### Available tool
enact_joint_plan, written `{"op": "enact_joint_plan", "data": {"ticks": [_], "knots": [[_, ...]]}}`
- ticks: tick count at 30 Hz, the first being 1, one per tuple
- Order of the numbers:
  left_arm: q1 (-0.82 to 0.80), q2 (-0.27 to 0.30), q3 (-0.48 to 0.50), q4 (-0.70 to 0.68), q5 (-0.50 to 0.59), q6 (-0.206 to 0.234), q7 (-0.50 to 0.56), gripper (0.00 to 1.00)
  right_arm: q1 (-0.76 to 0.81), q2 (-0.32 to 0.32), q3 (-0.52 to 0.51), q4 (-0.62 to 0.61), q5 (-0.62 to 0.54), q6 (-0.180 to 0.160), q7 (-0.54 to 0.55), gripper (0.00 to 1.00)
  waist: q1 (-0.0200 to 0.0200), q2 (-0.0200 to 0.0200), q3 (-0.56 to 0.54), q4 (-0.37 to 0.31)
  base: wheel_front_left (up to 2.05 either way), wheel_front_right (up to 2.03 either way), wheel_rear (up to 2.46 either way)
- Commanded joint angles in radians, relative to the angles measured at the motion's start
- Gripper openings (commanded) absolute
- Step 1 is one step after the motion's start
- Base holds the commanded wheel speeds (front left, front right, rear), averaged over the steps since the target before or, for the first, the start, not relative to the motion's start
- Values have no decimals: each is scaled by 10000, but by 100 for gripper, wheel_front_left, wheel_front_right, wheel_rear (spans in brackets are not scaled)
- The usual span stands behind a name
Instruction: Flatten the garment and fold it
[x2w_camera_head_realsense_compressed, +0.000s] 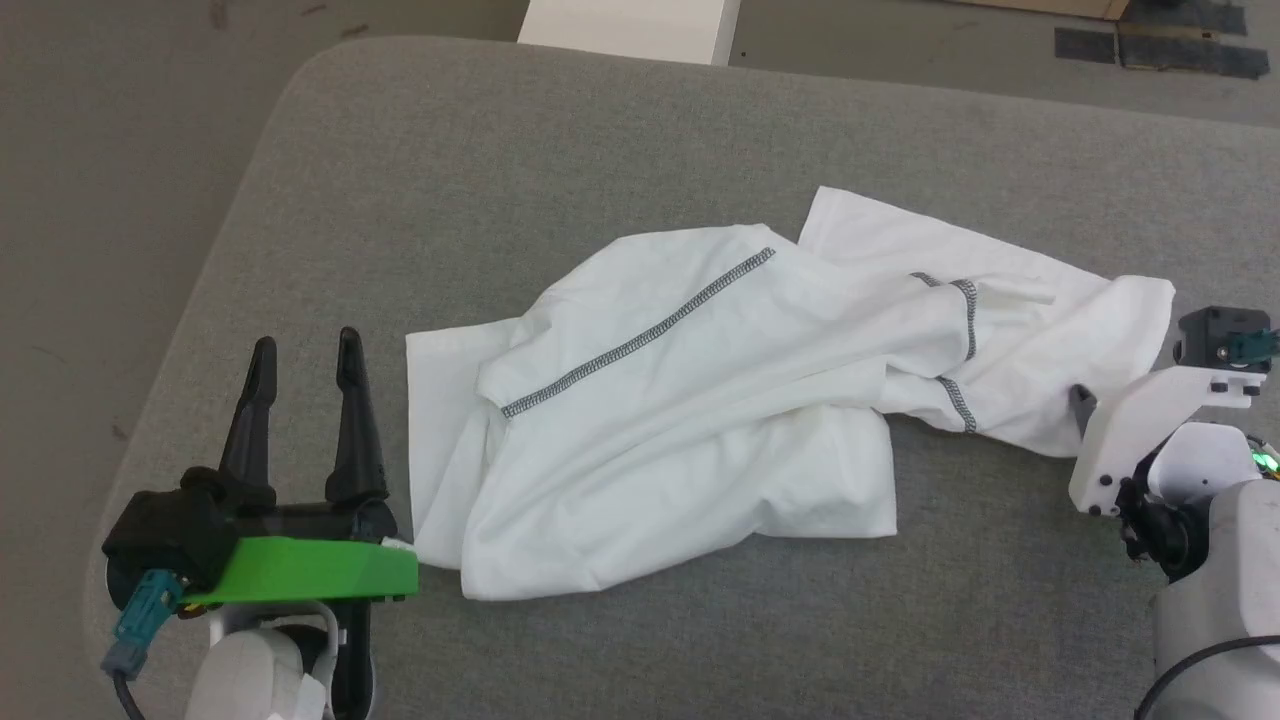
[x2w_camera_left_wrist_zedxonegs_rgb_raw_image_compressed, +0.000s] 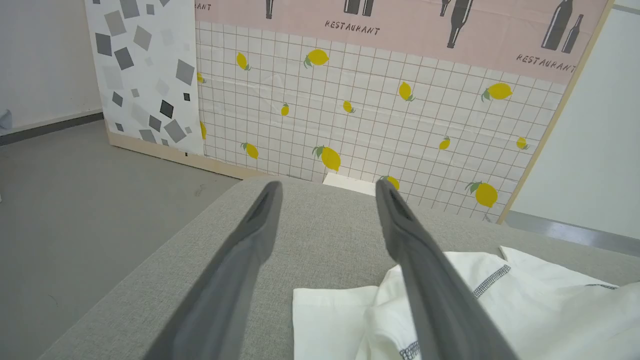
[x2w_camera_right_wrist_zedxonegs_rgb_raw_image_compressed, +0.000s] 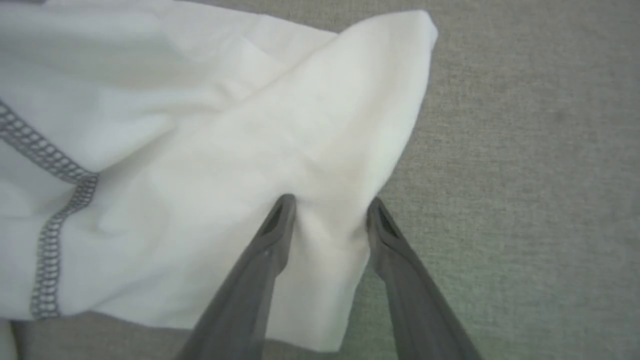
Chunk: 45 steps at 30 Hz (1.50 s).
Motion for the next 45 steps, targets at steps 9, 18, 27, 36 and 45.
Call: {"op": "enact_joint_plan", "data": {"ticks": [9,18,27,36,45], "knots": [[-217,-219,268,163,167,-315,-44,100,263,93,-1897,-2098,0,-11,-872,0,0,0,-234,-431,0,0,0],[-52,-246,239,526,134,-378,-45,100,2381,100,-2413,-2552,1449,-11,242,62,0,0,-436,-930,0,0,0],[-2047,153,-599,2439,100,-574,1681,100,2261,102,-1840,-2454,2388,-11,-2171,100,0,0,-366,-1548,0,0,0],[-5717,890,-1899,5767,181,-611,6882,100,2006,102,-1049,-2691,2692,-11,-2412,100,0,0,256,-2570,0,0,0],[-6167,1098,-2367,6777,344,-512,8650,100,2199,102,-1130,-2602,2779,-11,-2595,100,0,0,757,-3010,0,0,0]]}}
